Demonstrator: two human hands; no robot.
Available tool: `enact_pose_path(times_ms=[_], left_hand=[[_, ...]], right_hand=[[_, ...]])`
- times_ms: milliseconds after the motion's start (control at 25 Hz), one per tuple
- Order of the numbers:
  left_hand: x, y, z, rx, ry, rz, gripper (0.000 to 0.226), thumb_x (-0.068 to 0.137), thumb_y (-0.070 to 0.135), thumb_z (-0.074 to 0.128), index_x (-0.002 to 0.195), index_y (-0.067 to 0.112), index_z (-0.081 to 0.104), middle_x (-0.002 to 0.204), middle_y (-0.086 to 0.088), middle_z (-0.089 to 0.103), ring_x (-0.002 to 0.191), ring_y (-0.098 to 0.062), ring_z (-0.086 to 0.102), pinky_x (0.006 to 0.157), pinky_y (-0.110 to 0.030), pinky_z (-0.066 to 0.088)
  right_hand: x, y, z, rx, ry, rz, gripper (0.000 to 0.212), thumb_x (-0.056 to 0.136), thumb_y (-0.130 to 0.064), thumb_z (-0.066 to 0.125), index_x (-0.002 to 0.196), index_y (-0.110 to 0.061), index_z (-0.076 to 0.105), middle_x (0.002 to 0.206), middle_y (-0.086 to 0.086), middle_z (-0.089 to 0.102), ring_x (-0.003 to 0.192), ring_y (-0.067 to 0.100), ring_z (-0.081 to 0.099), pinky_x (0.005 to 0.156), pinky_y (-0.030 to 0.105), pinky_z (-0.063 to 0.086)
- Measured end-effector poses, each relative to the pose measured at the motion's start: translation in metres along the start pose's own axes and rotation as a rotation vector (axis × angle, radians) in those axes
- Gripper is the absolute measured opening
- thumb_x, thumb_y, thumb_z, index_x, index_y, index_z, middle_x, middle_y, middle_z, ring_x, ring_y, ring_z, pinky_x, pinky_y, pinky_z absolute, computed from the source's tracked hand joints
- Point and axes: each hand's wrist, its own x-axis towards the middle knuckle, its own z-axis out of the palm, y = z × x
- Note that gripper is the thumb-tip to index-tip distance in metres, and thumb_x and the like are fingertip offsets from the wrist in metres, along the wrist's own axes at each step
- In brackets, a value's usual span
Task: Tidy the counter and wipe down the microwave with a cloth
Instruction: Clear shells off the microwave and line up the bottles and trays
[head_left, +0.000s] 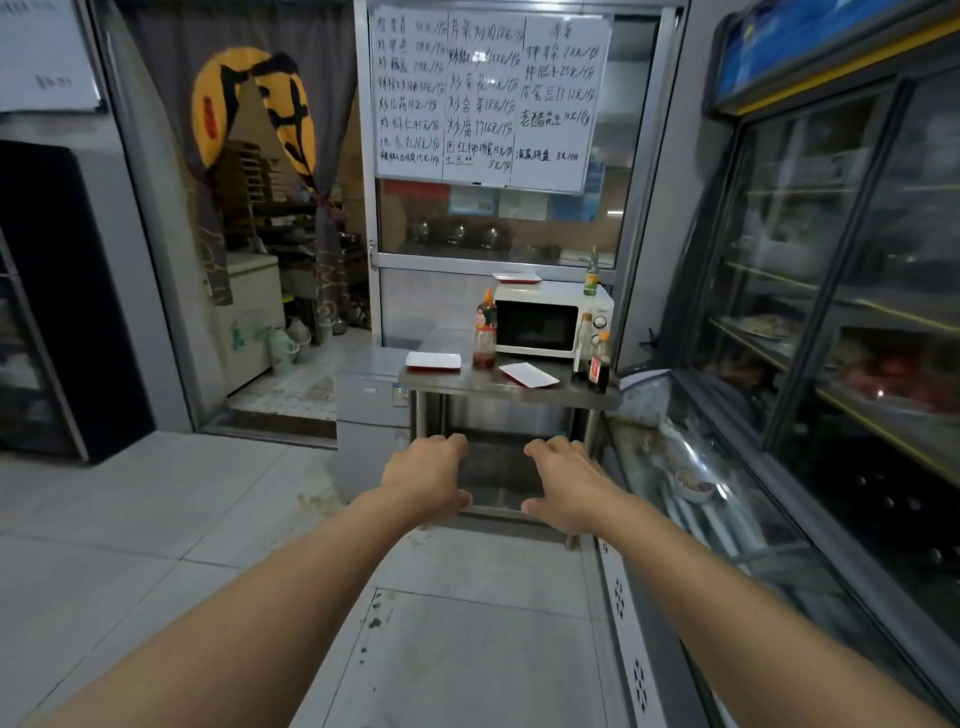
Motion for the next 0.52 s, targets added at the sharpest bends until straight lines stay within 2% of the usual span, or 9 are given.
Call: enact_pose_path(times_ms=[360,520], left_hand=[[0.174,-0.045,0.020,-0.064,-0.011,0.017,0.052,0.080,0.032,0.068,0.126,0.024,0.045,0.121,-0.001,0.056,0.104,-0.019,0.056,0.077,-0.029,0.045],[0.264,-0.073,0.026,-0.095,-0.027,0.068,0.044,0.079,0.033,0.069,0.117,0.025,0.048,0.106,0.002,0.058,0.092,-0.015,0.056,0.075,-0.029,0.048]], right_hand=[[0.169,0.043,0.006,0.063,-0.006,0.043,0.069,0.086,-0.032,0.062,0.143,-0.020,0.026,0.147,0.007,0.028,0.137,0.027,0.024,0.109,0.043,0.034],[0.249,0.057,0.009,0.058,0.016,0.094,0.068,0.084,-0.032,0.063,0.142,-0.018,0.029,0.145,0.007,0.031,0.136,0.028,0.026,0.109,0.044,0.034]])
